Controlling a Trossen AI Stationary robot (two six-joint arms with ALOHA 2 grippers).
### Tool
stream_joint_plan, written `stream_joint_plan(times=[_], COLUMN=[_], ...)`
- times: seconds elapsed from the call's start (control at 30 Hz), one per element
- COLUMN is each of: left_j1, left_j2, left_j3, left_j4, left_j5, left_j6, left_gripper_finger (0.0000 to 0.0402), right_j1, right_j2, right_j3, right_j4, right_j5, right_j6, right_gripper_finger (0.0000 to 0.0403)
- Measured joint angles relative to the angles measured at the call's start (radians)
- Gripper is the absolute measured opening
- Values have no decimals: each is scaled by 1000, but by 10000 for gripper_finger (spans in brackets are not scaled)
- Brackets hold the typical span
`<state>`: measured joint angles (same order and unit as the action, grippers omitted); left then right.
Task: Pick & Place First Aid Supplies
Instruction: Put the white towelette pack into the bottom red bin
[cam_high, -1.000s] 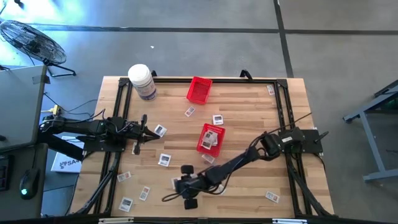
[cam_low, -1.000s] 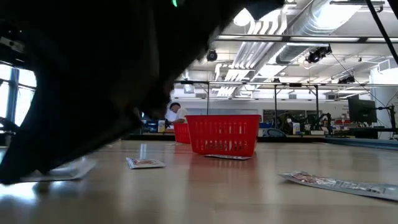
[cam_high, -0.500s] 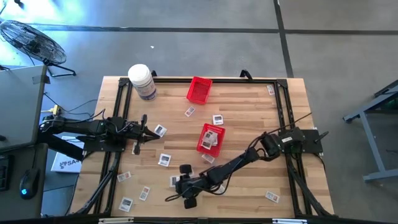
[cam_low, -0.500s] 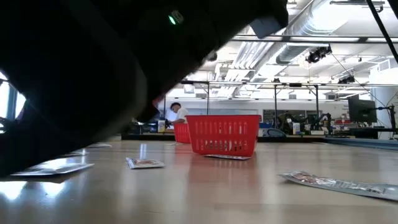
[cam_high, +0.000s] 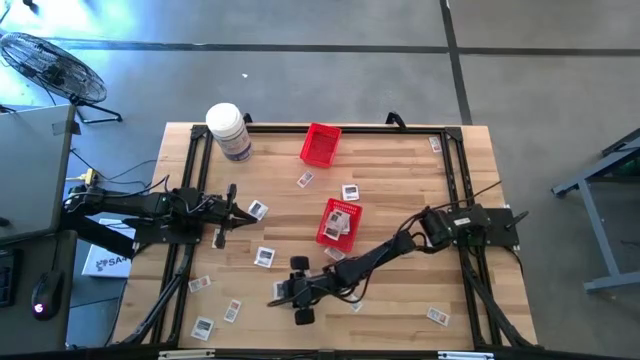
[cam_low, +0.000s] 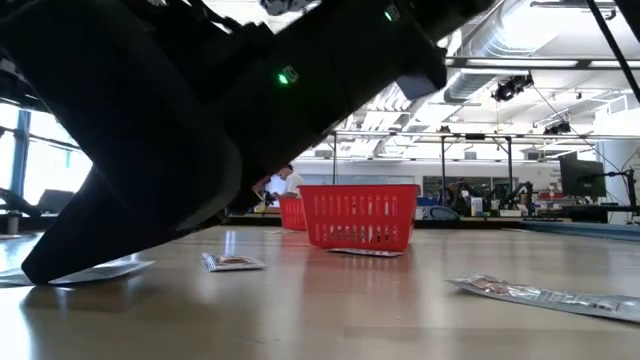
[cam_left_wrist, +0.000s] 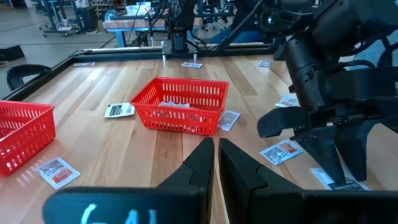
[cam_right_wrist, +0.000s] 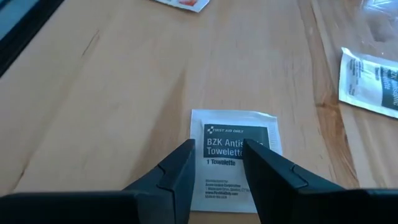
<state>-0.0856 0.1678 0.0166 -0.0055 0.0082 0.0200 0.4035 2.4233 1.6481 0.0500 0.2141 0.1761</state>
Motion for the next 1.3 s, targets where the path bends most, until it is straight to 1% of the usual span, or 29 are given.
stream_joint_plan(times=[0.17, 0.3, 0.53, 0.67, 1.03, 1.2, 1.3], left_j1=[0, 0, 0, 0, 0, 0, 0], left_j2=[0, 0, 0, 0, 0, 0, 0], left_j3=[0, 0, 0, 0, 0, 0, 0], left_j4=[0, 0, 0, 0, 0, 0, 0], left_j5=[0, 0, 0, 0, 0, 0, 0], left_j6=[0, 0, 0, 0, 0, 0, 0], left_gripper_finger=[21, 21, 21, 21, 21, 21, 21], right_j1=[1, 1, 0, 0, 0, -3, -4], right_j2=[1, 3, 3, 3, -8, -10, -28], right_j3=[-41, -46, -46, -46, -48, -49, -53], right_j4=[88, 95, 89, 89, 86, 101, 101], right_j5=[26, 32, 31, 38, 174, 252, 267], right_j6=[3, 3, 2, 2, 9, 115, 135], right_gripper_finger=[128, 126, 93, 84, 83, 83, 85])
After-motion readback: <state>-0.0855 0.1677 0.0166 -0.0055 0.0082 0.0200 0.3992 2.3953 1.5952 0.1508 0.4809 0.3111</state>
